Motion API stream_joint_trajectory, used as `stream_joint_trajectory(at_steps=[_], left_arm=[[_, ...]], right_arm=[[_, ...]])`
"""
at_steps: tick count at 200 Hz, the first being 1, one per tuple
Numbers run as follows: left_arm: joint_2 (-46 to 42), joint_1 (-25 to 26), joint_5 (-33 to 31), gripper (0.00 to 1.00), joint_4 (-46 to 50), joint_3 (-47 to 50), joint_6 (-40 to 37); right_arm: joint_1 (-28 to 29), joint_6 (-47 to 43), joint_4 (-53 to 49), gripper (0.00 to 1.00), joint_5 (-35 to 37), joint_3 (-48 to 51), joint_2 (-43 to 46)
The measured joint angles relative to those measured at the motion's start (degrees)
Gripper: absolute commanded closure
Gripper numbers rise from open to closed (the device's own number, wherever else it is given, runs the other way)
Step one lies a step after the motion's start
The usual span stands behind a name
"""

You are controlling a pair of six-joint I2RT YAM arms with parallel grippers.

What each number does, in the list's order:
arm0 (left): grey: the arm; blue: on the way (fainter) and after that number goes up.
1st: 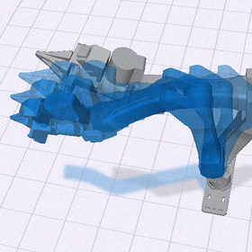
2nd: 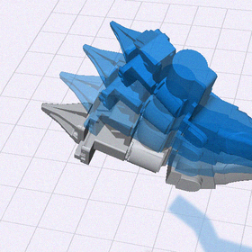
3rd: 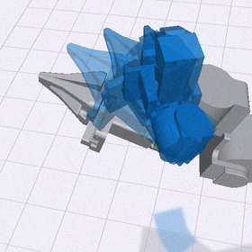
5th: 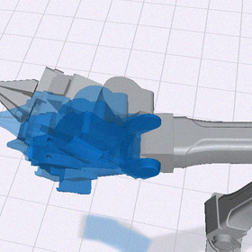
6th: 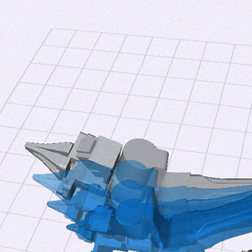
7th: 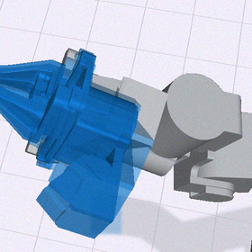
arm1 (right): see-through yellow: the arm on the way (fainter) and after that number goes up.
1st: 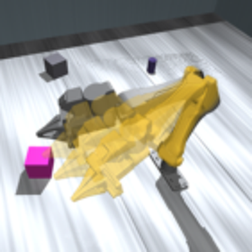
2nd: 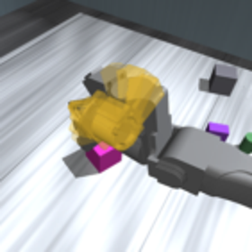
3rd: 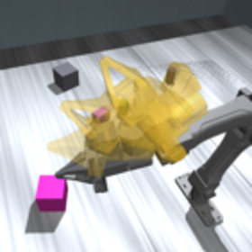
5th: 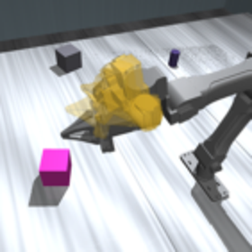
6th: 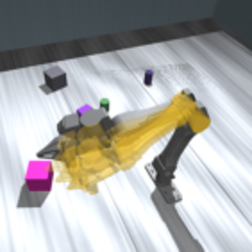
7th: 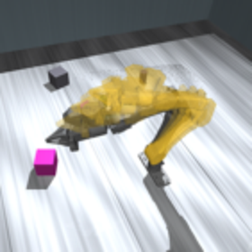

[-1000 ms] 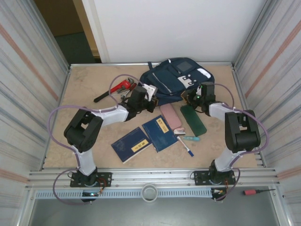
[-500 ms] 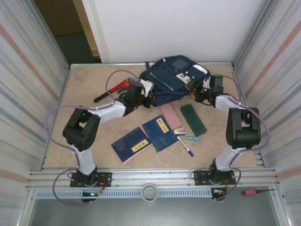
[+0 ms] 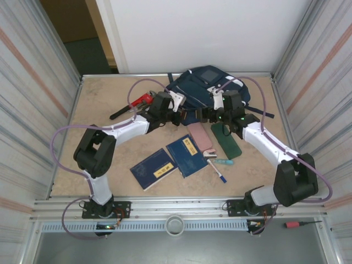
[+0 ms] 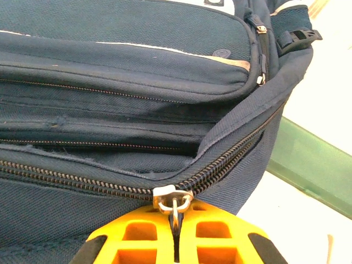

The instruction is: Pack the student bag

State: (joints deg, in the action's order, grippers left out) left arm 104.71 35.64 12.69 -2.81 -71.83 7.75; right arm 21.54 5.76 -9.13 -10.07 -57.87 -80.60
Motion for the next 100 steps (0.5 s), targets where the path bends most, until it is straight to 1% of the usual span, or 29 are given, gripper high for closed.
stream_joint_trajectory(at_steps=[19,44,82,100], left_arm=[[-0.1,0.0,1.4,1.0,0.3,-0.1,0.0],[-0.1,-0.3,3.0,1.0,1.3,-0.2,-0.1],[-0.1,-0.8,4.7,1.0,1.6,-0.3,-0.5],[-0.1,-1.2,5.4,1.0,1.6,-0.4,-0.5]], right_arm=[[0.2,-6.6,-0.6,0.16,0.0,-0.1,-2.5],[0.2,-12.5,-1.0,0.16,-0.9,-1.4,-5.6],[0.2,-18.5,-1.4,0.18,-2.4,-6.3,-10.1],[0.2,-20.4,-1.5,0.23,-3.5,-8.1,-12.0]])
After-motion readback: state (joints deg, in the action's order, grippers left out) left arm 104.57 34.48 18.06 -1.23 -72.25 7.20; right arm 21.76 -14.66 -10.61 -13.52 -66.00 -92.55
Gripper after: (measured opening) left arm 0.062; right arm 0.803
